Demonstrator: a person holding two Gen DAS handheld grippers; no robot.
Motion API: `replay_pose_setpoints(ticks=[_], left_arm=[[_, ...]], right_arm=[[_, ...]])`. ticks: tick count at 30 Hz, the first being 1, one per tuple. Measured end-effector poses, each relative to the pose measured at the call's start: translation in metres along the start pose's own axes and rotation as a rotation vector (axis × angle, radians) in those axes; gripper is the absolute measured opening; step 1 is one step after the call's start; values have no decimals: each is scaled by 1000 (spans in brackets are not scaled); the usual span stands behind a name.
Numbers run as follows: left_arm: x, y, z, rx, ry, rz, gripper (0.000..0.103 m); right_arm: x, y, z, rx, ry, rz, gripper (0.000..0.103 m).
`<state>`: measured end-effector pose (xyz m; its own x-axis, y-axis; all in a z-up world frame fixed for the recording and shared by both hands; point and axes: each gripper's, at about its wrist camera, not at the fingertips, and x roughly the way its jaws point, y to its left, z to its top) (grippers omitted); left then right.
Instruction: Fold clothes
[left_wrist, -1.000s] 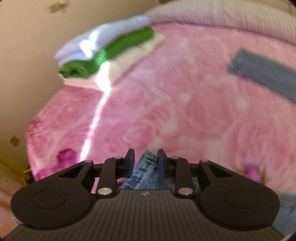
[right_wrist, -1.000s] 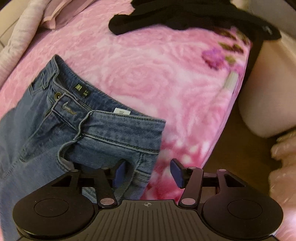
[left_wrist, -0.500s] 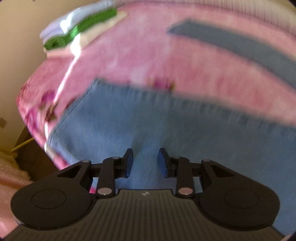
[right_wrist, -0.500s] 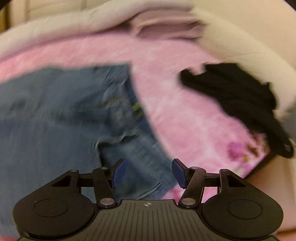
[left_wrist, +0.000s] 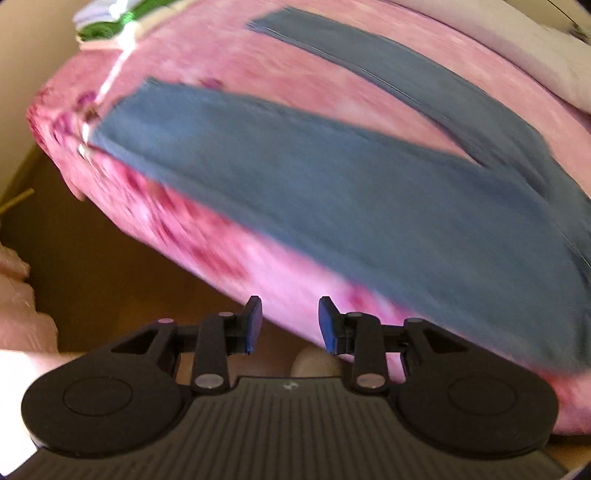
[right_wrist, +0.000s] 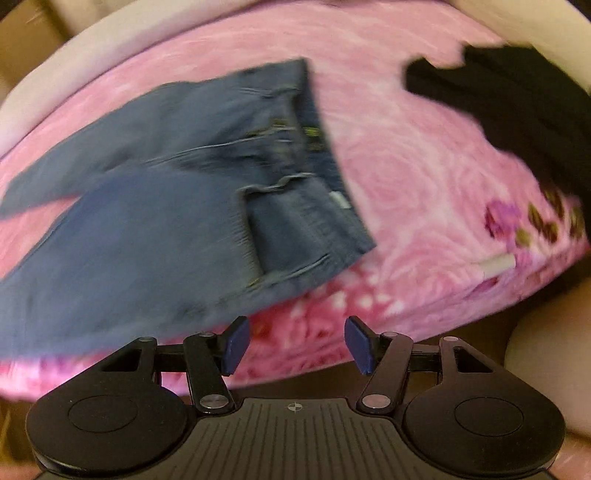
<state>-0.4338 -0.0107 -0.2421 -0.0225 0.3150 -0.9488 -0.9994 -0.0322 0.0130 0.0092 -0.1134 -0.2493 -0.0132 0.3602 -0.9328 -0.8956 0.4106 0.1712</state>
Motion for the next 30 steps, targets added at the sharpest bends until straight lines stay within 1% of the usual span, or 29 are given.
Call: replay_pose_setpoints(ticks=[1,3,5,6,9,13,22,30], left_arm=[[-13,-13,-12,13,7,-16,29],[-42,-35,-29,70,-8,-35,29],[-74,-54,-43,130,-48,-30,31],[-87,-59,-48,150,-73,-24,34],[-123,-64,-63,170,-141,-13,37],[-153,-63,-81,157,-186,-15,39],[-180,-65,-121,175,-200,-12,39],[-188,-61,-140,186,-194,-10,39]], right_arm=[[-11,7,-6,-33,0,23,60],[-35,17,-14,-89,0,72,60],[-55,26,-20,-147,-2,87,60],[-64,28,-22,-170,-7,94,60],[-85,31,-32,-214,-8,102,60],[-110,33,-46,-255,0,108,60],[-128,42,-81,-318,33,134,60],[-143,45,-90,-340,10,130,60]])
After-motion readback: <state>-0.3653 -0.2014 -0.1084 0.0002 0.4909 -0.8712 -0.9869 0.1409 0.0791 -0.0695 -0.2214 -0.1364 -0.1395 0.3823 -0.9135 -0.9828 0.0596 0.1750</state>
